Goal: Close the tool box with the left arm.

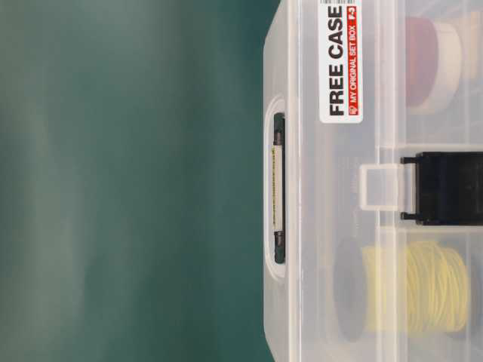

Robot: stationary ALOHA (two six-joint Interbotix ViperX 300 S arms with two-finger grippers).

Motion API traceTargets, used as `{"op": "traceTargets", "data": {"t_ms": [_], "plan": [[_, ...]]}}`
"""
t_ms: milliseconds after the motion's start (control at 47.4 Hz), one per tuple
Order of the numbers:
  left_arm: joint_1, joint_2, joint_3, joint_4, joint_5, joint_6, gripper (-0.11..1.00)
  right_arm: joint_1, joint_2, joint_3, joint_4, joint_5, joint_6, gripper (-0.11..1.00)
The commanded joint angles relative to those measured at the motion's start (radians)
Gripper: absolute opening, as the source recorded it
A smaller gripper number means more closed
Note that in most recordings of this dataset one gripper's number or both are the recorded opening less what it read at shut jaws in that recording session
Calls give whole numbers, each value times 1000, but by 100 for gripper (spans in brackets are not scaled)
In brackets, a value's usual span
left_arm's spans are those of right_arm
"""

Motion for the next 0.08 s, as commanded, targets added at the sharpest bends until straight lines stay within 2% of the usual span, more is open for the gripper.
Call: {"op": "traceTargets", "data": {"t_ms": [0,63], "plan": [[2,12,-11,-2,-8,2,91,-2,2,-17,-2,-3,-2,0],[2,12,-11,-2,-9,2,91,-2,2,-17,-2,-3,-2,0]]}}
